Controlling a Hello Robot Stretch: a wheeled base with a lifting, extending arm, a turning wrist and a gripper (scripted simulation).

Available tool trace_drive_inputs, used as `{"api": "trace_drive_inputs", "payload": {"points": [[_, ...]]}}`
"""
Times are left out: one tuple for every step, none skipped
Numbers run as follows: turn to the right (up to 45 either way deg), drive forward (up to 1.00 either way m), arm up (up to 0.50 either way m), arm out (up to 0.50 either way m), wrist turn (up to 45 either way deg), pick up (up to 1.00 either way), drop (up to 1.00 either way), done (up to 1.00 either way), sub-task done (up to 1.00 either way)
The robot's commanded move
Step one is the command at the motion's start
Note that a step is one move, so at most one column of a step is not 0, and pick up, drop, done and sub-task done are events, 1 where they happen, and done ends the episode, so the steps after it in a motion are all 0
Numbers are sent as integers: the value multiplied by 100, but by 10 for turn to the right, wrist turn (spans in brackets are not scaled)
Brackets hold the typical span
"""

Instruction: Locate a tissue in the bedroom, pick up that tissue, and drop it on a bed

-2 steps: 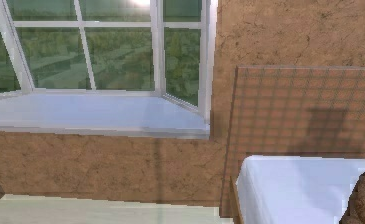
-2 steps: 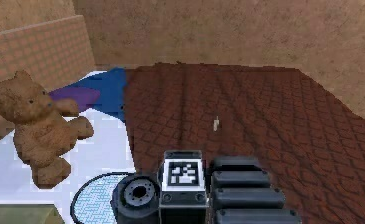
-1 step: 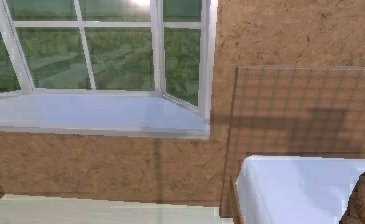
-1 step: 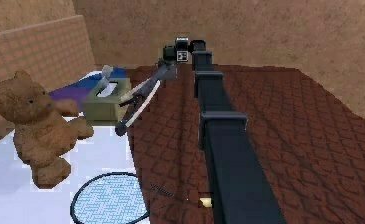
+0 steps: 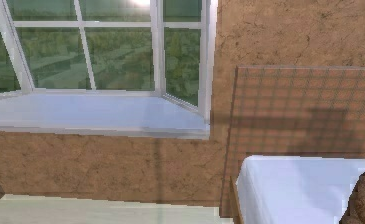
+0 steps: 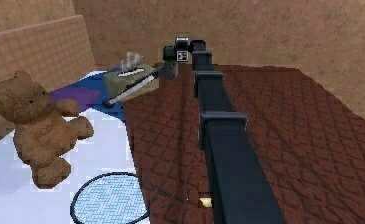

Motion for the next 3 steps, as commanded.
{"api": "trace_drive_inputs", "payload": {"points": [[0, 0, 0, 0, 450, 0, 0, 0, 0], [0, 0, 0, 0, 450, 0, 0, 0, 0], [0, 0, 0, 0, 120, 0, 0, 0, 0]]}}
